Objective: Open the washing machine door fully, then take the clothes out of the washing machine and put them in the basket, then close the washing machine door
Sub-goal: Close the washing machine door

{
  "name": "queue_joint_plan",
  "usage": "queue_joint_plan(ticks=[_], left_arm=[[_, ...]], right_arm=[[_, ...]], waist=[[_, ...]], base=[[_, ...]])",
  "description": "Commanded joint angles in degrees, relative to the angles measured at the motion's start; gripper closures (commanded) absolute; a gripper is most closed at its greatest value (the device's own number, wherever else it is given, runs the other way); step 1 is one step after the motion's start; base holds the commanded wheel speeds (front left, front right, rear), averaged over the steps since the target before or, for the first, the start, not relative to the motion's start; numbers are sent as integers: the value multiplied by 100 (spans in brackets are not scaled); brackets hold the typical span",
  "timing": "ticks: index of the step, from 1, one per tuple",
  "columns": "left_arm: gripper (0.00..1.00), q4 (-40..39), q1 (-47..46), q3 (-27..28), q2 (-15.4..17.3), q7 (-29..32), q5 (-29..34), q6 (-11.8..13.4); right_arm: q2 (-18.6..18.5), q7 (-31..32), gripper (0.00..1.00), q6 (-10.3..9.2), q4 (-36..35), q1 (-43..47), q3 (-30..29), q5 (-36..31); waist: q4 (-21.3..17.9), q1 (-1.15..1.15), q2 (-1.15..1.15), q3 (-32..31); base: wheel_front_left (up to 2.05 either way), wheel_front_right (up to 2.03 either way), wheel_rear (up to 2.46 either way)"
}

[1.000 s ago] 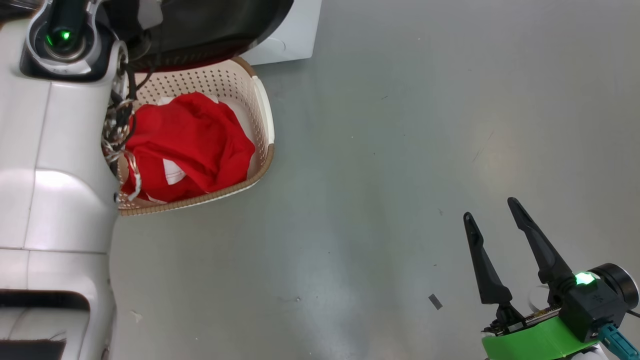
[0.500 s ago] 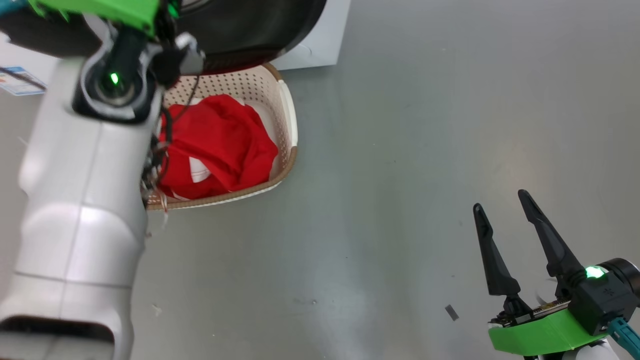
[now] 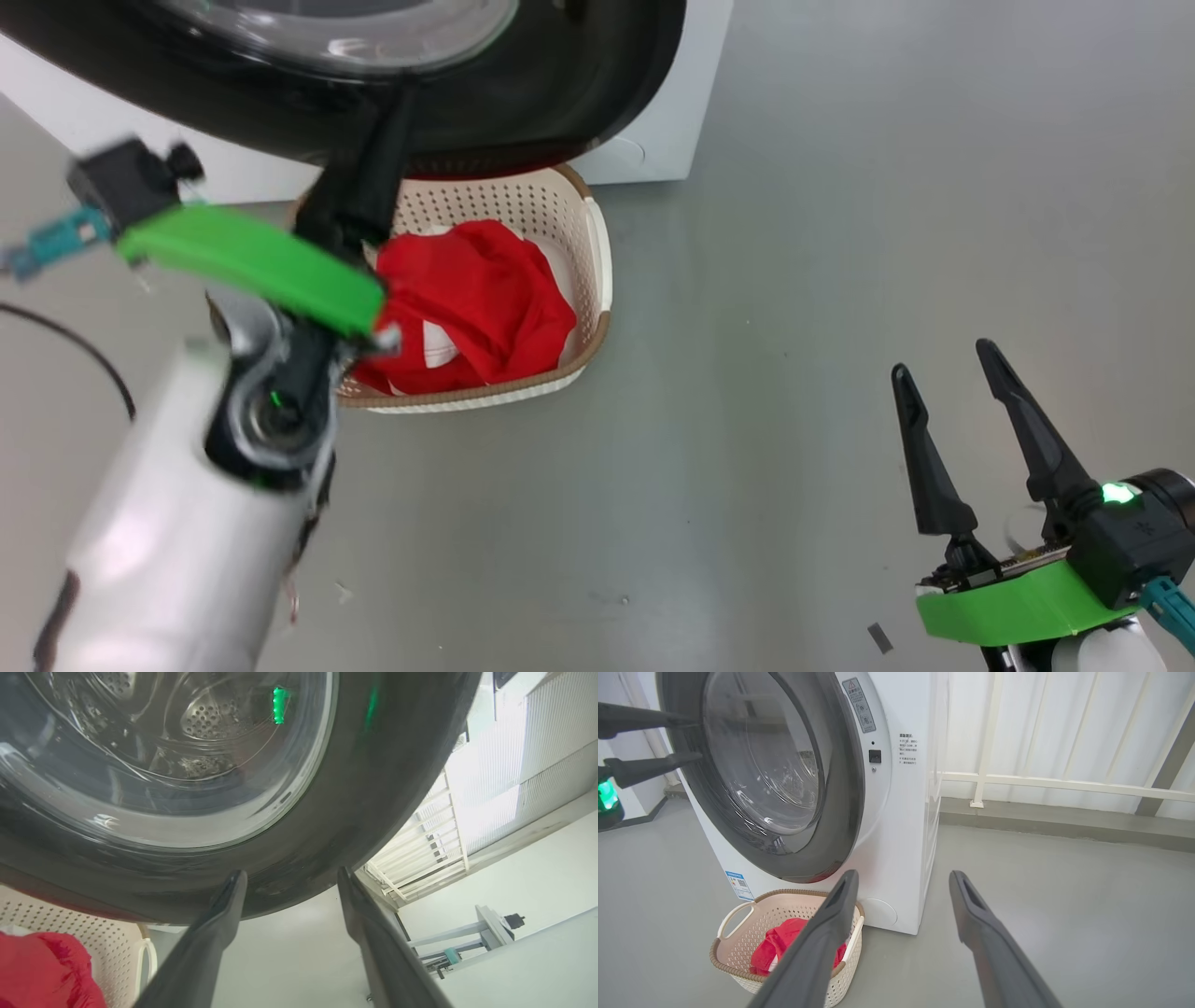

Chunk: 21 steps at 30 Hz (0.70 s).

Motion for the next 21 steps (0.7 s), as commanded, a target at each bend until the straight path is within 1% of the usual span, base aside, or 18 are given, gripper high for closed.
queue_joint_plan(ticks=[1,5,8,10,11,12,14,16,17,18,21], left_arm=[[0,-426,279,-6,305,-225,343,77],[0,-1012,849,-322,621,-825,1241,269],[0,-1340,1215,-492,786,-1232,1836,510],[0,-1523,1438,-589,883,-1391,2209,689],[0,-1610,1549,-613,915,-1451,2369,779],[0,-1610,1549,-613,915,-1451,2369,779],[0,-1785,1773,-639,965,-1532,2636,923],[0,-1949,1994,-604,1008,-1580,2828,1035],[0,-2008,2083,-603,1084,-1596,3001,1100],[0,-2133,2289,-582,1187,-1619,3311,1236],[0,-2305,2601,-557,1330,-1635,3820,1433]], right_arm=[[-71,-61,0,35,-97,-152,81,-7],[-71,-65,0,35,-35,-131,72,-55],[-71,-68,0,35,9,-84,76,-63],[-71,-70,0,35,31,-44,69,-65],[-71,-71,0,35,37,-19,68,-71],[-71,-71,0,35,37,-19,68,-71],[-71,-73,0,35,44,40,62,-92],[-71,-75,0,35,14,92,54,-268],[-71,-75,0,35,-1,123,39,-307],[-71,-77,0,35,-38,184,6,-393],[-71,-78,0,35,-89,282,-40,-440]], waist=[[115,0,0,-166],[197,0,0,-357],[242,0,0,-538],[269,0,0,-669],[279,0,0,-736],[279,0,0,-736],[295,0,0,-863],[307,0,0,-957],[310,0,0,-996],[309,0,0,-1065],[311,0,0,-1161]], base=[[0,0,0],[0,0,0],[0,0,0],[0,0,0],[0,0,0],[0,0,0],[0,0,0],[0,0,0],[0,0,0],[0,0,0],[0,0,0]])
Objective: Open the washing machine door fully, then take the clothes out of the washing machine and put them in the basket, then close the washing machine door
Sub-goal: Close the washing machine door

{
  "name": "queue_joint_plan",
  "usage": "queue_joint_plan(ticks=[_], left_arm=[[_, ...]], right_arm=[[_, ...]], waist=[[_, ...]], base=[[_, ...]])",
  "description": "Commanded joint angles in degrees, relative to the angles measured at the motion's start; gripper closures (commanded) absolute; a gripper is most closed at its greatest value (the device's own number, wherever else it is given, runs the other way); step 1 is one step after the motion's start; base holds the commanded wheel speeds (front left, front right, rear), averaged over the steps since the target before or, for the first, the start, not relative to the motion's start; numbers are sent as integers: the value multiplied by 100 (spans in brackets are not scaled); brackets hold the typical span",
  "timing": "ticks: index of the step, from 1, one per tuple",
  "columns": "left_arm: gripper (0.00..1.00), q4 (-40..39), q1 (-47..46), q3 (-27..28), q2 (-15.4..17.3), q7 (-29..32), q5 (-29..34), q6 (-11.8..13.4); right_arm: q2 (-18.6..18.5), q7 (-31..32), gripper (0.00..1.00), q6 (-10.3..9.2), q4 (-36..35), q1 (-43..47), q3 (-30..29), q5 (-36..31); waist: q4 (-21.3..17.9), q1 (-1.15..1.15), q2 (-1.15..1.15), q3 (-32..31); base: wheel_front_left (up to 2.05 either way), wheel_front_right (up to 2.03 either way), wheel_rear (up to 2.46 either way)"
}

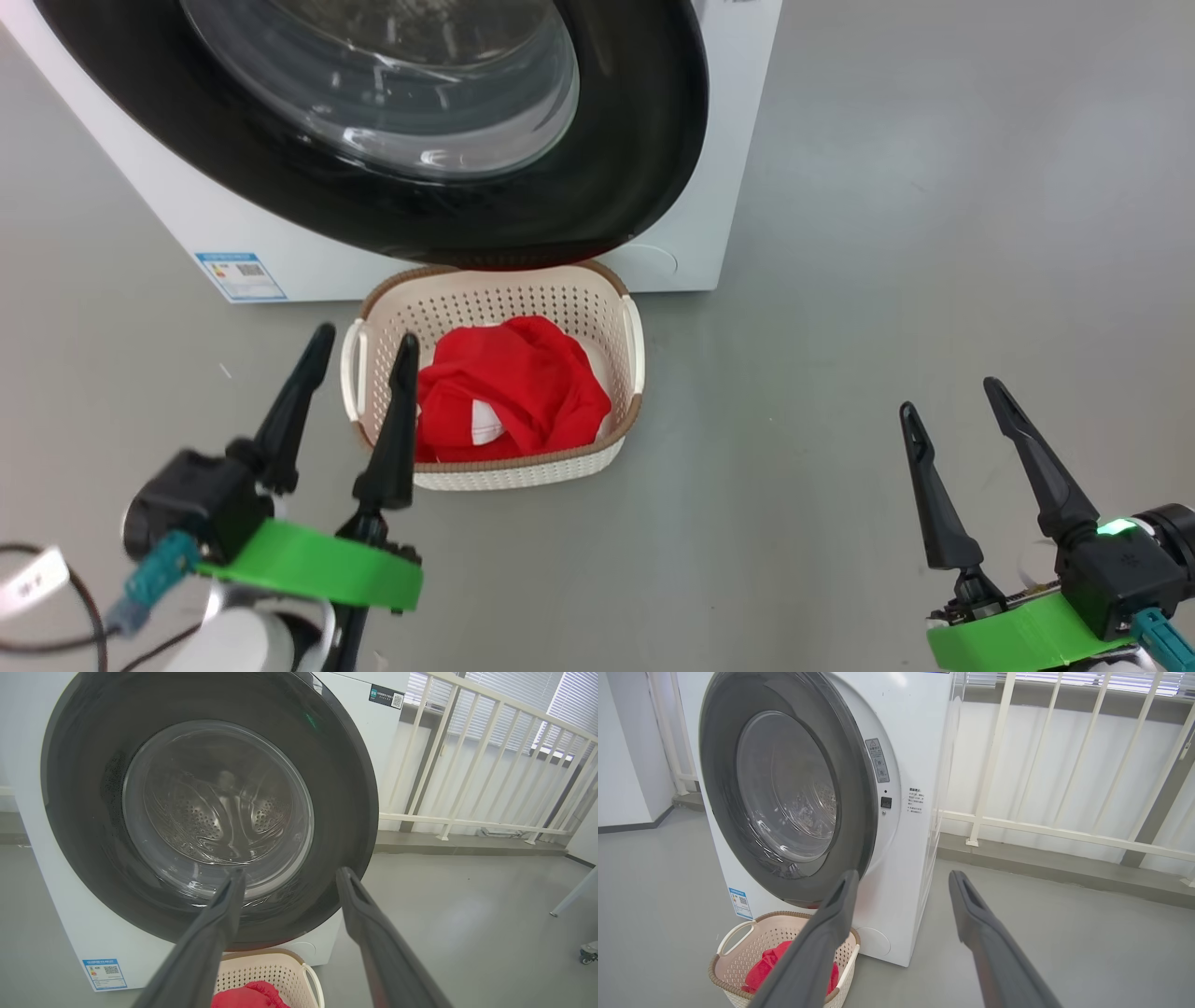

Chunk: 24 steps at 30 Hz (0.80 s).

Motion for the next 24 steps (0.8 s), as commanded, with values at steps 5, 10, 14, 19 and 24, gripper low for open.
queue_joint_plan(ticks=[5,10,14,19,24], left_arm=[[0,-477,566,420,161,-67,691,242],[0,-600,1185,570,35,-68,1119,307],[0,-721,1592,740,-153,-68,1298,330],[0,-823,1994,977,-332,-68,1443,330],[0,-928,2274,1230,-520,-68,1505,230]], right_arm=[[-69,-32,0,35,-190,167,68,6],[-69,-34,0,35,-204,372,19,34],[-69,-34,0,35,-236,503,-55,54],[-69,-35,0,35,-300,609,-143,109],[-69,-36,0,35,-384,710,-249,343]], waist=[[6,0,0,-254],[16,0,0,-466],[20,0,0,-592],[-13,0,0,-675],[-48,0,0,-749]], base=[[0,0,0],[0,0,0],[0,0,0],[0,0,0],[0,0,0]])
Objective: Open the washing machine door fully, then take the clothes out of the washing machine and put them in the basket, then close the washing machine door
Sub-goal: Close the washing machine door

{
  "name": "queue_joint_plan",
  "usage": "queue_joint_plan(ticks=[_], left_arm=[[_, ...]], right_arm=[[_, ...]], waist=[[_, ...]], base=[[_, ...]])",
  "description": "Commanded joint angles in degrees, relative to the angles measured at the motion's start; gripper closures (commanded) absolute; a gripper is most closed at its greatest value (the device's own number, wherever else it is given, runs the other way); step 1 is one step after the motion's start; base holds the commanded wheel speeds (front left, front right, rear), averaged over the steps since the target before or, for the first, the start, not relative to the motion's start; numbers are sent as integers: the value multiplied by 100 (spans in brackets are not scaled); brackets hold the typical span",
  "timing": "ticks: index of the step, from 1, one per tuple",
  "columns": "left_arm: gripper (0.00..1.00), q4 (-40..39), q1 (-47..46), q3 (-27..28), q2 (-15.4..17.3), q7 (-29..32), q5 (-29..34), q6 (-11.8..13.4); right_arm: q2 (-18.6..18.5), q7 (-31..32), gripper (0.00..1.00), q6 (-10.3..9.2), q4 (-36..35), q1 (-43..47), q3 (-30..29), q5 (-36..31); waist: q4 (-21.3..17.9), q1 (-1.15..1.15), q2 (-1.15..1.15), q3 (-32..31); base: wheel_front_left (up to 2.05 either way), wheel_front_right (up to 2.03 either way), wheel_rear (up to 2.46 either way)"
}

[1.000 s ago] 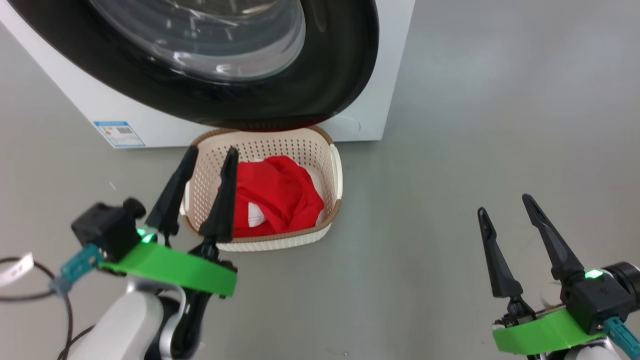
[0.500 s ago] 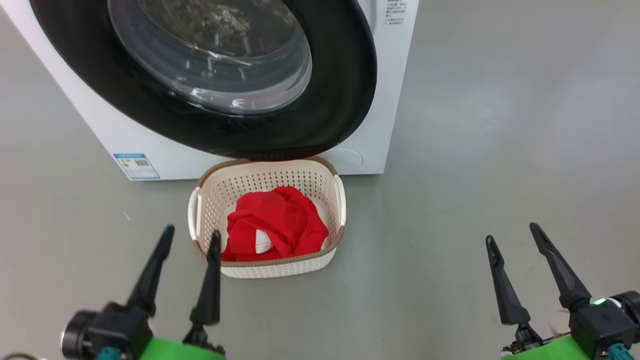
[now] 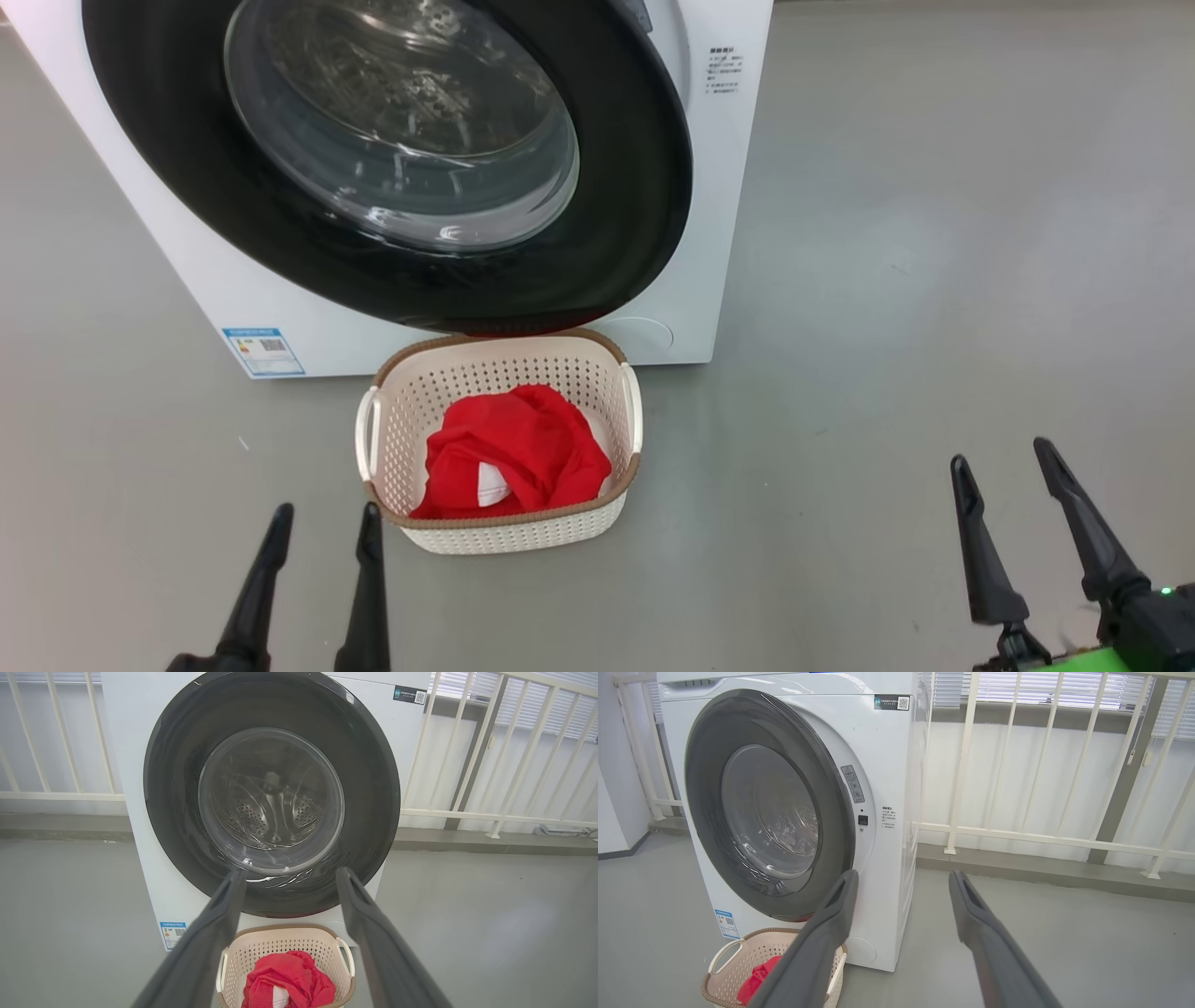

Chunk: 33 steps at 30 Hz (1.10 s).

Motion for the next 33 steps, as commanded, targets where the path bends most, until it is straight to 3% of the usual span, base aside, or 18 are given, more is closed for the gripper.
queue_joint_plan(ticks=[1,16,17,18,20,33], left_arm=[[0,-178,-48,277,22,-51,107,-47],[0,-266,132,538,-292,-51,468,-294],[0,-274,129,533,-322,-51,497,-308],[0,-282,128,526,-353,-51,524,-325],[0,-297,120,512,-414,-51,574,-361],[0,-507,-167,525,-896,-51,698,-613]], right_arm=[[-85,-36,0,35,-169,21,113,44],[-85,-37,0,35,-243,73,149,88],[-85,-37,11,35,-243,67,150,71],[-85,-37,55,35,-242,58,149,60],[-85,-37,100,35,-230,24,149,32],[-85,245,100,35,-210,-921,425,-166]], waist=[[-16,0,0,-31],[15,0,0,53],[31,0,0,74],[51,0,0,98],[104,0,0,151],[674,0,0,761]], base=[[0,0,0],[0,0,0],[0,0,0],[0,0,0],[0,0,0],[0,0,0]])
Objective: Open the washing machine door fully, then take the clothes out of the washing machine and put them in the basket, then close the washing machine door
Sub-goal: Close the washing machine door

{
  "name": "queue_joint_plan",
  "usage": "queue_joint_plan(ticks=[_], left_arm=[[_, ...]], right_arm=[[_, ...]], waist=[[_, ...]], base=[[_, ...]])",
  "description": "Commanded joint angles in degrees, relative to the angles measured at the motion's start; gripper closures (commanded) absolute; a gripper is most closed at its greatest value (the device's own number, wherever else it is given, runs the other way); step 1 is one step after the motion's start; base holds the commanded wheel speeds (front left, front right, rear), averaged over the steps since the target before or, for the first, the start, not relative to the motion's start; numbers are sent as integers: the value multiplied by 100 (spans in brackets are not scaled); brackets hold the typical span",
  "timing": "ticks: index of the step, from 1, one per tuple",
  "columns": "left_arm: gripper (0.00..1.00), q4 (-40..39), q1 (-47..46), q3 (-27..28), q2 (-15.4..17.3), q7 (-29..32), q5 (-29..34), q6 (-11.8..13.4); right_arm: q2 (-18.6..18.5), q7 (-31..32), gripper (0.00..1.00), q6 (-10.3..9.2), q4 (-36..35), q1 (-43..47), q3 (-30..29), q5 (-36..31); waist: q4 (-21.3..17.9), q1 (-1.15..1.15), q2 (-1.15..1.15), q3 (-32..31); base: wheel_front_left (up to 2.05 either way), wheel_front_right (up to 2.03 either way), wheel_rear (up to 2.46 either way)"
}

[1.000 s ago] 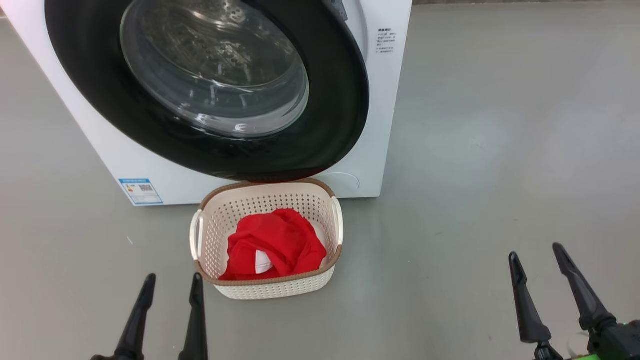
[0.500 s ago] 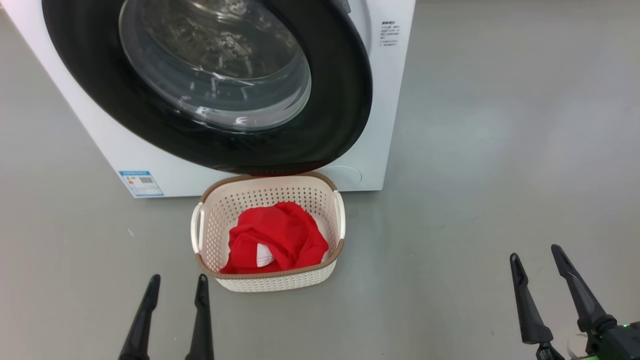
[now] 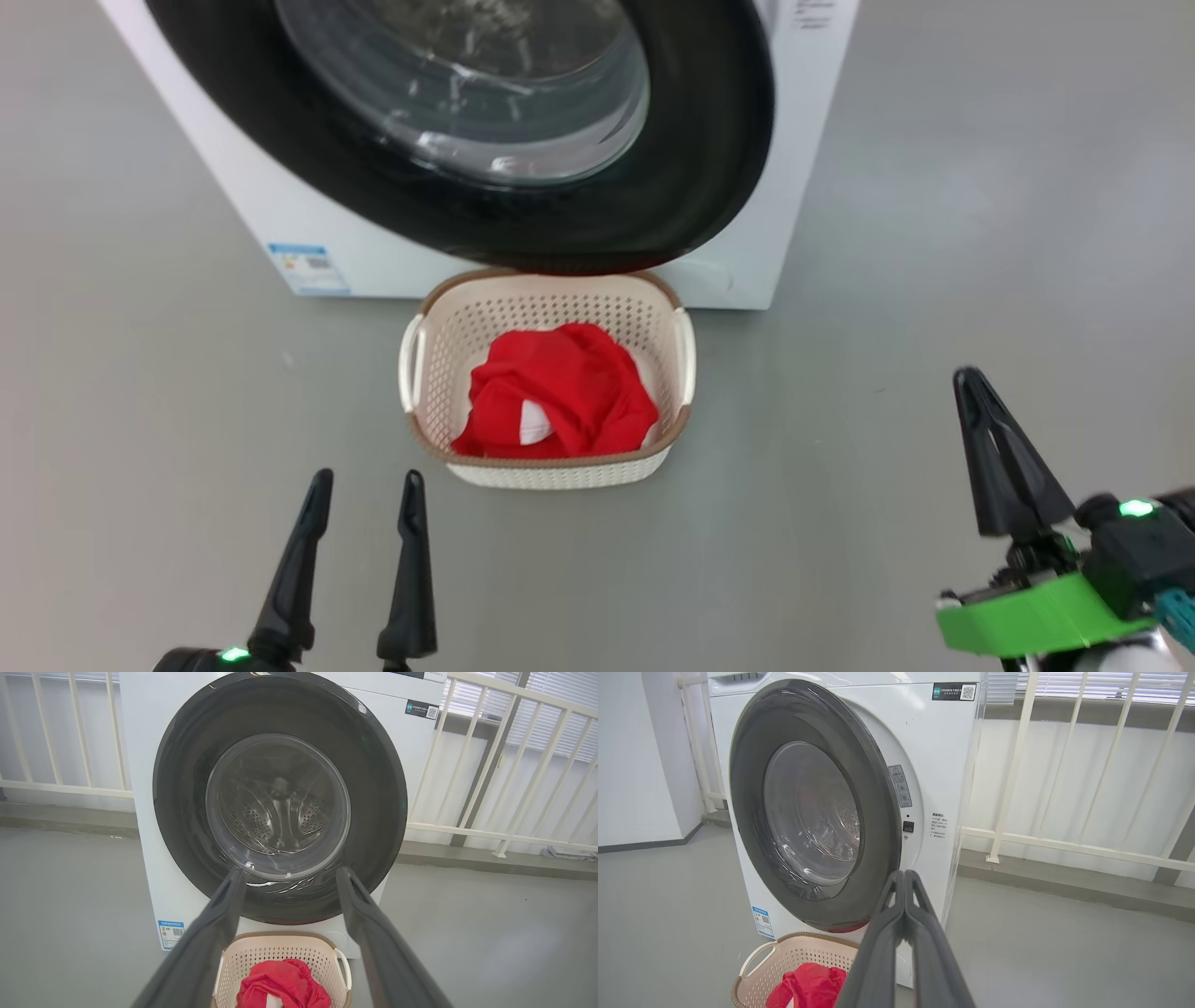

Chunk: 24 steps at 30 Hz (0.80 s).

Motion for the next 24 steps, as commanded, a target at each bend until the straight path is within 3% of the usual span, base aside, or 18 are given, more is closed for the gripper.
queue_joint_plan(ticks=[1,9,24], left_arm=[[0,-190,-234,225,-40,-45,-17,-73],[0,-431,-445,211,-268,-45,2,-258],[0,-645,-710,221,-400,-45,131,-438]], right_arm=[[-79,57,100,35,-130,-321,221,-79],[-79,231,100,35,163,-1145,397,-298],[-79,20,100,35,1504,-2737,346,-410]], waist=[[260,0,0,249],[595,0,0,631],[954,0,0,1266]], base=[[0,0,0],[0,0,0],[0,0,0]])
